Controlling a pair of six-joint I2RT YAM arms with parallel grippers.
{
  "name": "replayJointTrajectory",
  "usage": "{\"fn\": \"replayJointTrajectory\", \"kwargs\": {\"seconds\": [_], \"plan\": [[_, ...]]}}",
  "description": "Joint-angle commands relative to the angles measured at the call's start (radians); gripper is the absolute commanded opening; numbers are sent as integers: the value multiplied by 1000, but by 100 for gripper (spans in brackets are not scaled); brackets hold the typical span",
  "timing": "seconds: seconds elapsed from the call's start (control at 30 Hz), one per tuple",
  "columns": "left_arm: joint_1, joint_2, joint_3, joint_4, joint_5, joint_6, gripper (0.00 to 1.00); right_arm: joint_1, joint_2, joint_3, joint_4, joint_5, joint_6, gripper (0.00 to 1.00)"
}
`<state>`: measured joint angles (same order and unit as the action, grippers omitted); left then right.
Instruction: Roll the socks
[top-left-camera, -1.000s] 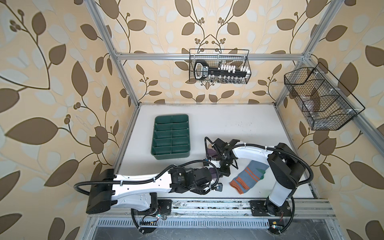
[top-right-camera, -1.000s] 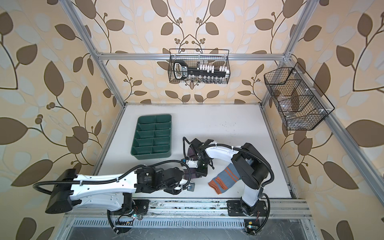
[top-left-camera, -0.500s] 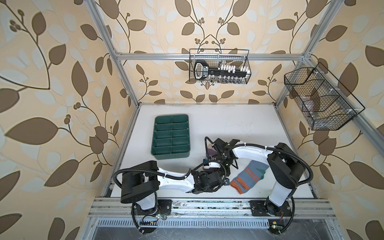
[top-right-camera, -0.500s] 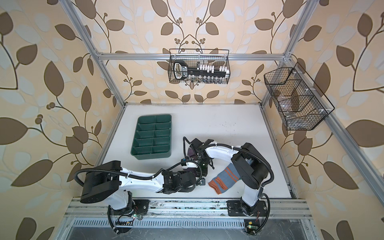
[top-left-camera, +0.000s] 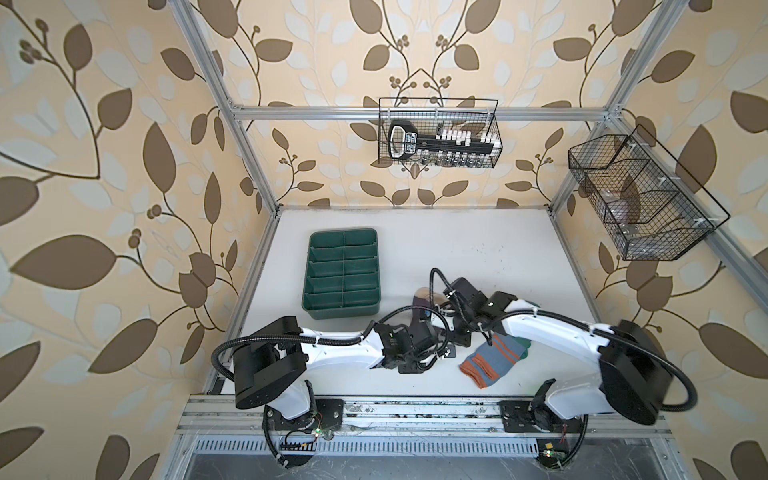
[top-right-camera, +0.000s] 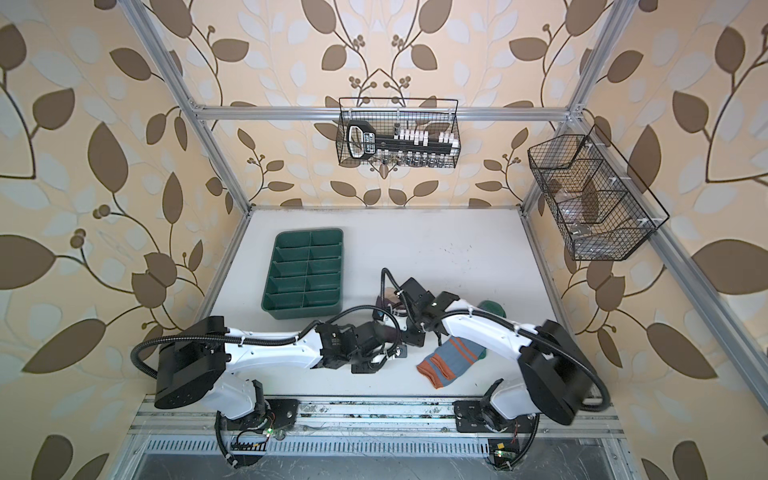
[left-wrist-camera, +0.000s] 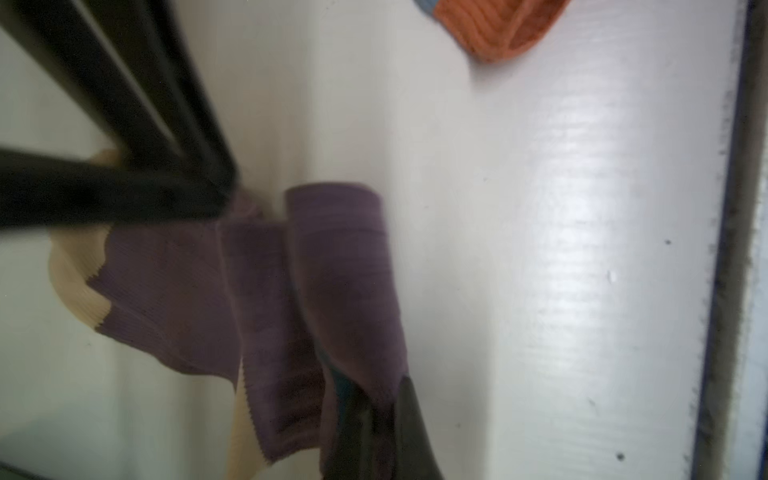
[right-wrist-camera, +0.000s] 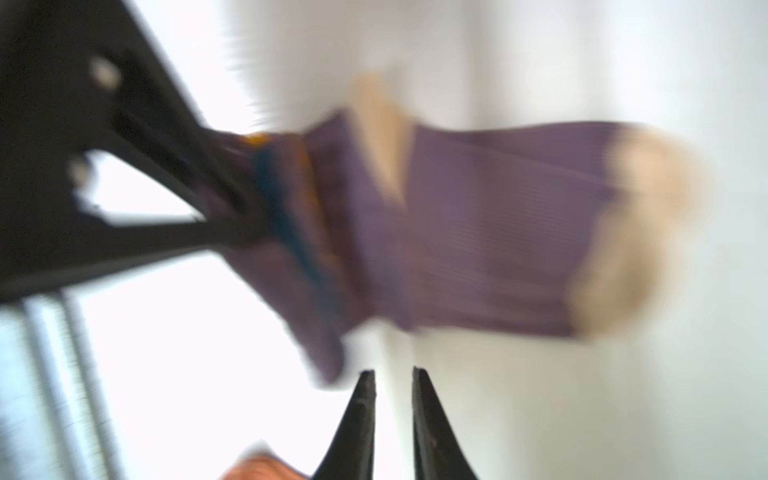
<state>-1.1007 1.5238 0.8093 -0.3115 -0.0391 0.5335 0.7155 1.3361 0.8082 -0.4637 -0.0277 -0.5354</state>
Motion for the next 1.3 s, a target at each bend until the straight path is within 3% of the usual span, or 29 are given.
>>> {"fn": "replayJointTrajectory", "kwargs": {"seconds": [0.0, 0.13, 0.27, 0.37, 0.43, 0.53, 0.67, 0.77, 0.9, 1.1, 1.27], "plan": [[75, 4, 70, -210, 231, 47, 0, -61, -142, -44, 251, 257, 88, 20], [129, 76, 140, -276, 347, 50, 0, -151, -365, -129, 455, 376, 159, 20], [152, 188, 233, -373, 402, 62, 0, -163, -617, -268, 665, 307, 159, 39], [183, 250, 292, -422, 444, 62, 0, -133, -726, -310, 682, 226, 122, 42], [209, 276, 321, -446, 474, 63, 0, -53, -738, -299, 633, 260, 48, 44], [247, 306, 362, -484, 523, 73, 0, 189, -689, -269, 483, 373, -134, 44], [278, 339, 398, -518, 565, 79, 0, 544, -562, -308, 314, 617, -350, 43], [291, 352, 414, -531, 578, 79, 0, 652, -464, -352, 244, 690, -367, 43], [295, 352, 416, -532, 584, 78, 0, 696, -302, -377, 278, 685, -324, 43], [297, 354, 416, -528, 584, 76, 0, 609, -87, -372, 557, 634, -335, 42], [297, 352, 415, -525, 585, 73, 0, 544, 25, -354, 648, 547, -366, 42]]}}
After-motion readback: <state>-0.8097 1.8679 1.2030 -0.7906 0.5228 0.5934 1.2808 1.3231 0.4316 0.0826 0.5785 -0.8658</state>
